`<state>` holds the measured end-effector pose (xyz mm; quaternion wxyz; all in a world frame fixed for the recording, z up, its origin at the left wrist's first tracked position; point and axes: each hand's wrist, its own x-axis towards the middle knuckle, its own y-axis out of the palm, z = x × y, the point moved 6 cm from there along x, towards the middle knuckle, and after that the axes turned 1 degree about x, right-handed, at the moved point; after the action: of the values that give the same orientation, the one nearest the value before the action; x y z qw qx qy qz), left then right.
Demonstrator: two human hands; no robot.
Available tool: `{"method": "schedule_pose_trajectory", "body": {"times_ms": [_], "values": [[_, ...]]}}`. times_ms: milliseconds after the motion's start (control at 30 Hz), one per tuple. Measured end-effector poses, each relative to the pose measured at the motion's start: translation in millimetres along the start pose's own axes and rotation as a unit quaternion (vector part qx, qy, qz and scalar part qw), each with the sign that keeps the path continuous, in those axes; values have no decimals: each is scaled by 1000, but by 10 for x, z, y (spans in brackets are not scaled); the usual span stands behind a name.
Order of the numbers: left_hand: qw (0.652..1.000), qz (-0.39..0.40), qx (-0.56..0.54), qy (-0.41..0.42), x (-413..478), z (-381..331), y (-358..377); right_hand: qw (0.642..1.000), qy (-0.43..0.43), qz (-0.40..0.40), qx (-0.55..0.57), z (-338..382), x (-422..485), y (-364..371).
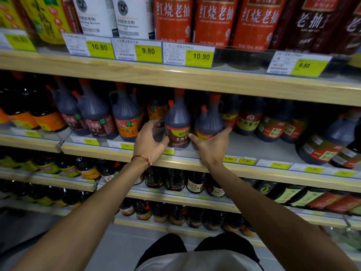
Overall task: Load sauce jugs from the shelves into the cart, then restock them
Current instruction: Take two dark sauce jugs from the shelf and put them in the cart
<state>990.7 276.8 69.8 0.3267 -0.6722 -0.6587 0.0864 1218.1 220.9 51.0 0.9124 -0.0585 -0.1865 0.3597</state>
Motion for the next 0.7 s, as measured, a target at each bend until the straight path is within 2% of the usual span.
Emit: {"method": "schedule_pose_trajectory", "body": {"times_ms": [133, 367, 500, 700], "values": [[998, -15, 55, 34, -89, -57, -40, 1000, 2, 9, -10, 1, 37, -11], [990, -1, 119, 75, -249, -85, 16, 993, 2, 86, -78, -1, 2, -22], [983, 25, 163, 78, -358, -202, -19, 979, 7, 130, -157, 73, -112, -105], [957, 88, 255, 106, -466, -472, -177, 978, 1, 117, -172, 384, -524, -438]]}}
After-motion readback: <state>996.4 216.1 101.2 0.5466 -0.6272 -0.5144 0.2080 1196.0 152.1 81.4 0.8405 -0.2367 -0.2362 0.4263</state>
